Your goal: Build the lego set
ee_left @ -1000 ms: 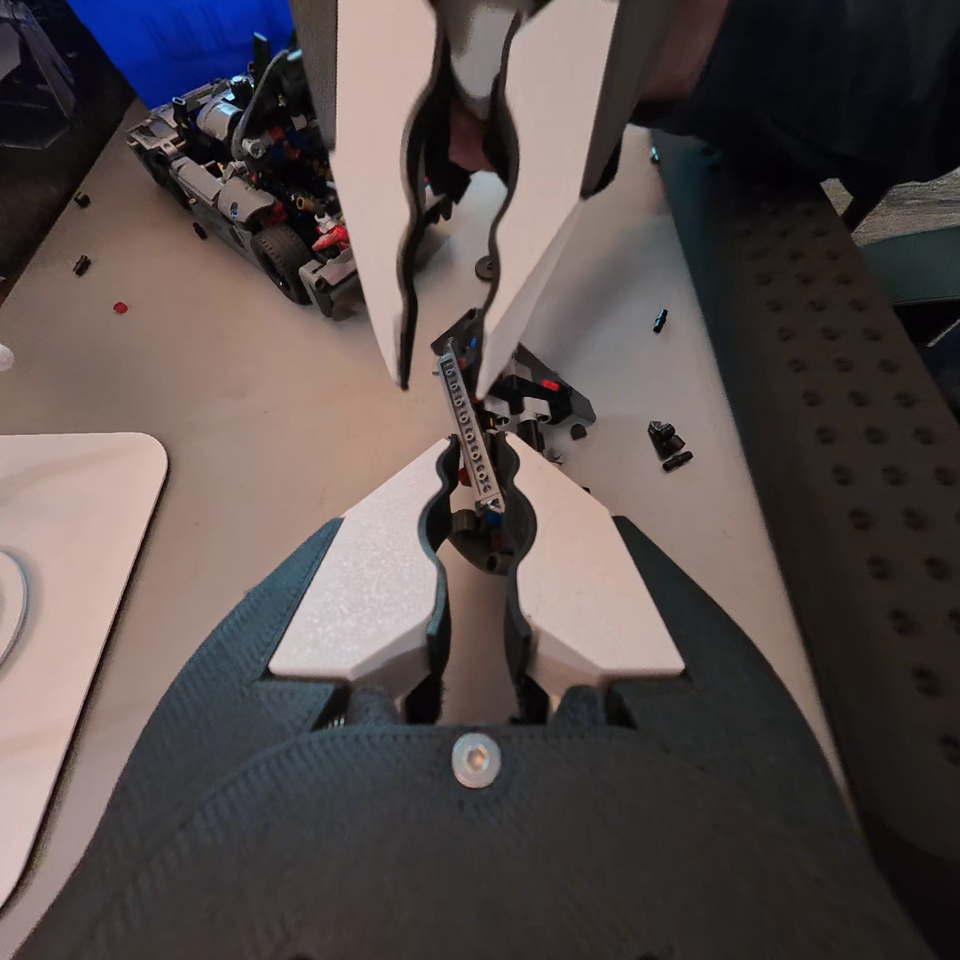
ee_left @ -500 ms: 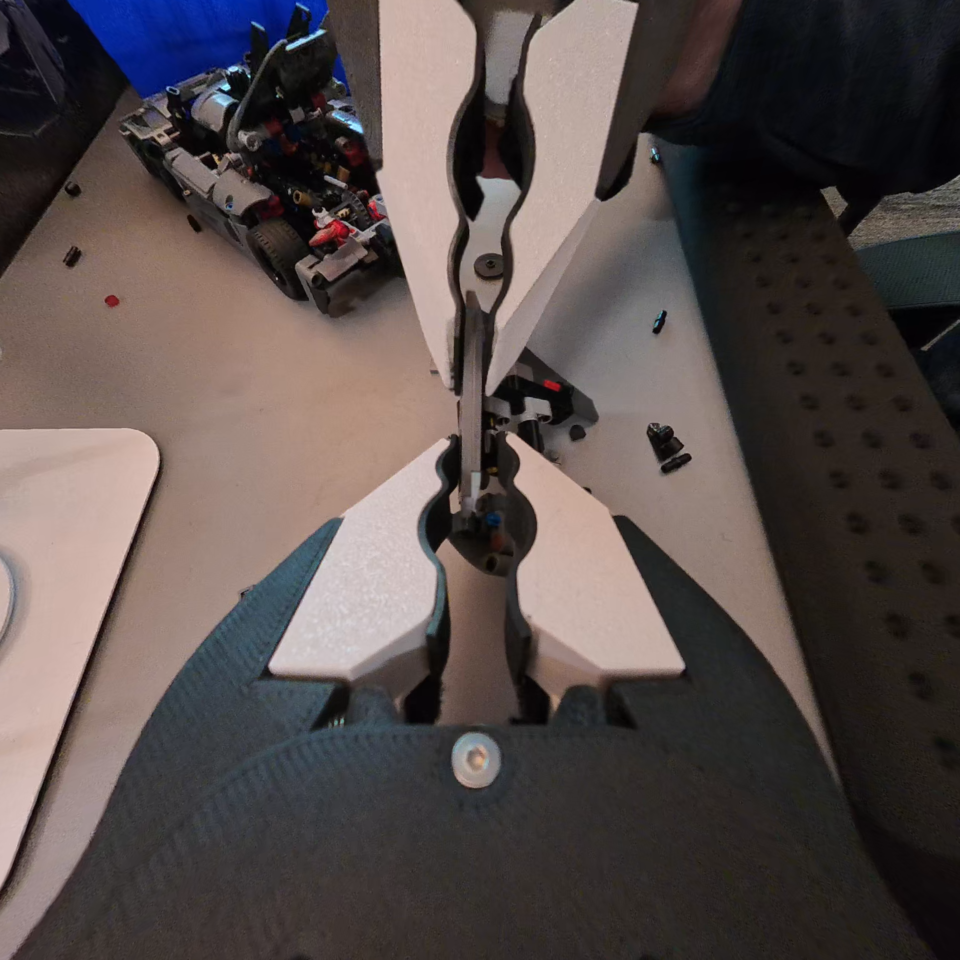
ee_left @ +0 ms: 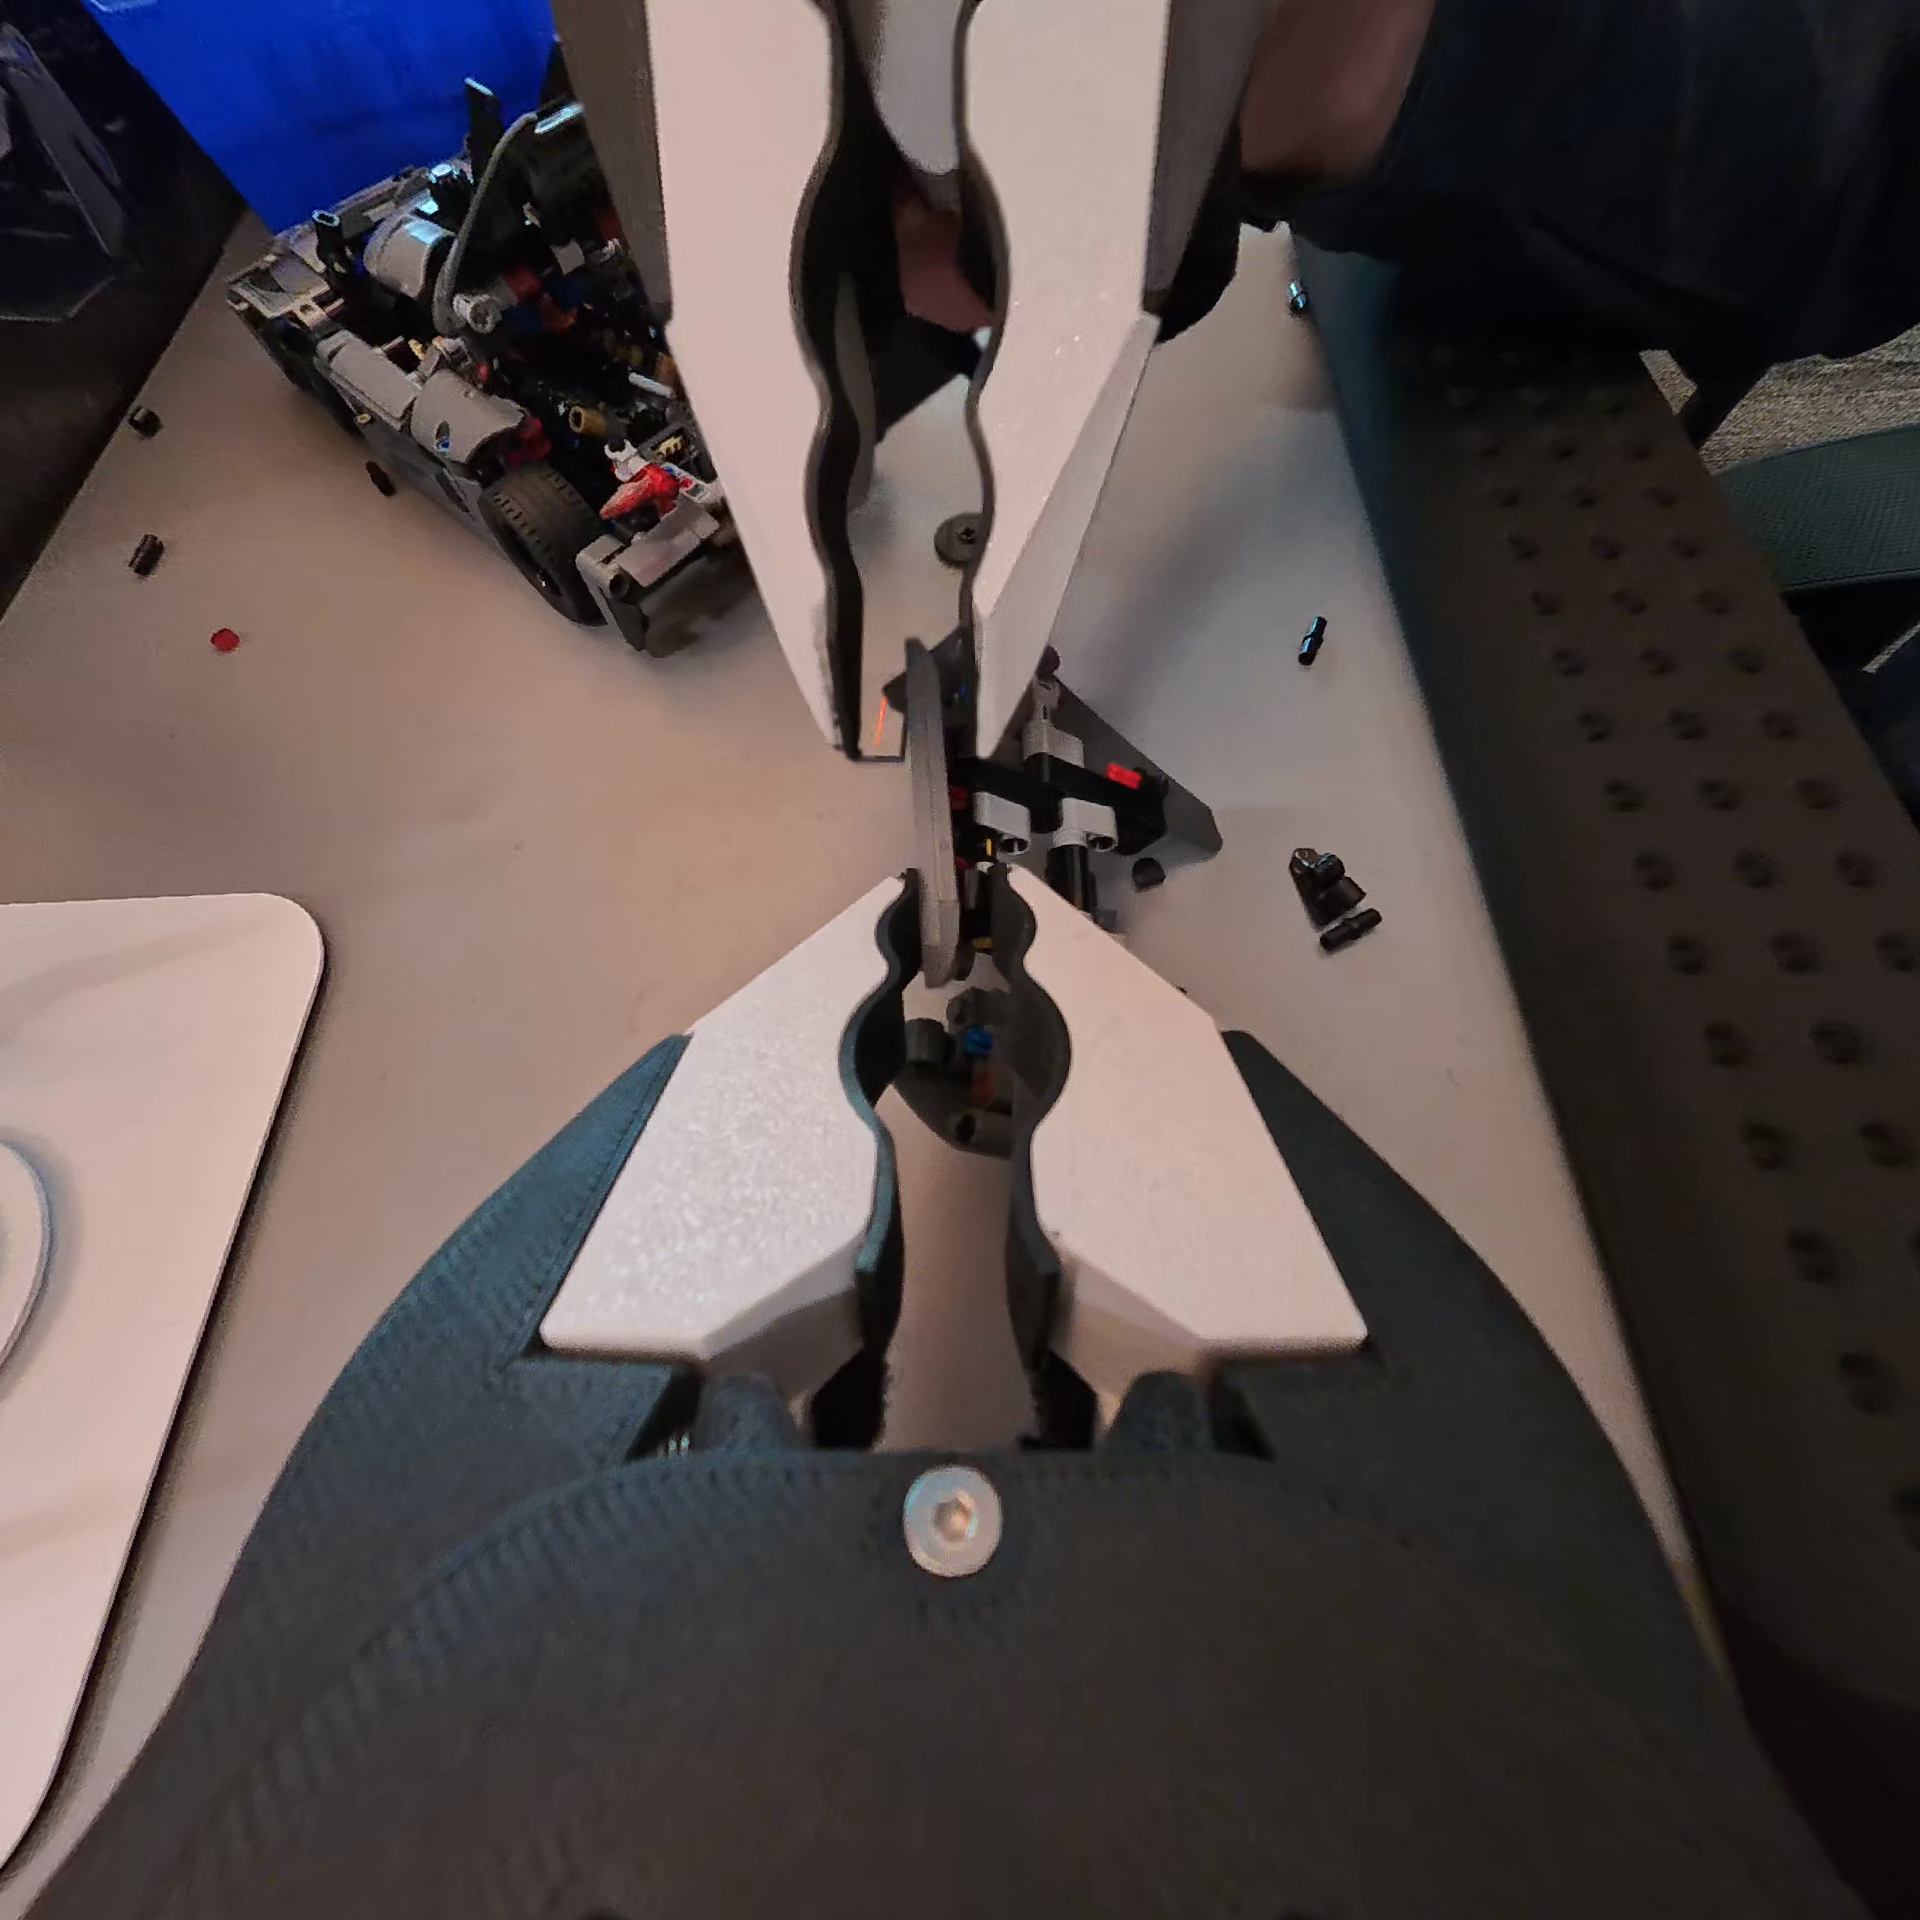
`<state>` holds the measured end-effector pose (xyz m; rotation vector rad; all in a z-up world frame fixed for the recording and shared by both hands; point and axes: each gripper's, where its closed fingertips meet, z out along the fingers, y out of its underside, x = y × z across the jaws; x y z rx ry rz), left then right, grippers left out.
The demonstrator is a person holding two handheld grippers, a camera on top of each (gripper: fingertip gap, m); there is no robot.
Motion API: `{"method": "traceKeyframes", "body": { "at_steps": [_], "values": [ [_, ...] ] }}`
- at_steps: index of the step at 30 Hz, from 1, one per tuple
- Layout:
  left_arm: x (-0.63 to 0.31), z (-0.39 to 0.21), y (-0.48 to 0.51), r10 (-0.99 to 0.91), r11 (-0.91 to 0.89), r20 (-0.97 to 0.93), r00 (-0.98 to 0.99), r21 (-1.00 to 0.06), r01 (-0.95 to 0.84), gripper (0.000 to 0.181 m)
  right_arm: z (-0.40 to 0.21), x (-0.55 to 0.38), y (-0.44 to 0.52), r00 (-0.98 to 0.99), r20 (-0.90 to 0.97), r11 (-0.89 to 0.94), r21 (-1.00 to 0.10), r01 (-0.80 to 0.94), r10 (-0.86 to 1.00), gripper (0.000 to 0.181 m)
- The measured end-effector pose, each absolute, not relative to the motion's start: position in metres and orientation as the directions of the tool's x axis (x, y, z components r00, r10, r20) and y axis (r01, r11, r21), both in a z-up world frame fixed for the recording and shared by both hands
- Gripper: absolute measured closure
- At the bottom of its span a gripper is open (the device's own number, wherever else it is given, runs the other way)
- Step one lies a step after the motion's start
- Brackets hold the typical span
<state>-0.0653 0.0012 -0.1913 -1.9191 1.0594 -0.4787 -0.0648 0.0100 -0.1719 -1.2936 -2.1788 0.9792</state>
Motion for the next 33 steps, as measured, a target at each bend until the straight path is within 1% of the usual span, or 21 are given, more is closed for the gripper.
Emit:
{"method": "traceKeyframes", "body": {
  "at_steps": [3,6,8,11,15,19,23,26,30,33],
  "values": [
    [-0.065,-0.191,0.001,-0.824,-0.262,-0.071,0.563,-0.833,-0.488,0.171,-0.170,-0.067,0.007,-0.498,0.148,0.436,-0.725,0.533,0.854,0.170],
    [-0.064,-0.190,0.001,-0.825,-0.257,-0.074,0.561,-0.834,-0.488,0.171,-0.180,-0.069,0.007,-0.499,0.175,0.467,-0.691,0.551,0.849,0.177],
    [-0.065,-0.192,0.000,-0.825,-0.261,-0.074,0.560,-0.829,-0.494,0.171,-0.183,-0.069,0.007,-0.500,0.155,0.457,-0.689,0.563,0.852,0.177],
    [-0.064,-0.190,0.001,-0.825,-0.256,-0.077,0.560,-0.833,-0.491,0.172,-0.179,-0.068,0.007,-0.497,0.096,0.409,-0.709,0.574,0.863,0.177],
    [-0.062,-0.188,0.000,-0.830,-0.243,-0.084,0.552,-0.836,-0.492,0.172,-0.173,-0.064,0.004,-0.503,-0.061,0.314,-0.715,0.624,0.862,0.177],
    [-0.059,-0.188,-0.001,-0.834,-0.237,-0.089,0.544,-0.833,-0.499,0.172,-0.172,-0.058,0.005,-0.485,-0.230,0.222,-0.673,0.705,0.843,0.177],
    [-0.057,-0.188,-0.003,-0.840,-0.228,-0.094,0.534,-0.832,-0.506,0.172,-0.170,-0.052,0.002,-0.479,-0.373,0.173,-0.617,0.768,0.794,0.177],
    [-0.055,-0.188,-0.003,-0.843,-0.226,-0.096,0.530,-0.829,-0.511,0.172,-0.163,-0.054,-0.001,-0.492,-0.434,0.142,-0.625,0.768,0.755,0.177],
    [-0.055,-0.190,-0.003,-0.843,-0.229,-0.102,0.529,-0.820,-0.524,0.172,-0.153,-0.050,-0.002,-0.515,-0.451,0.136,-0.643,0.754,0.729,0.177],
    [-0.053,-0.189,-0.003,-0.846,-0.223,-0.105,0.523,-0.821,-0.525,0.172,-0.152,-0.043,-0.001,-0.513,-0.475,0.135,-0.626,0.768,0.715,0.178]
  ]
}}
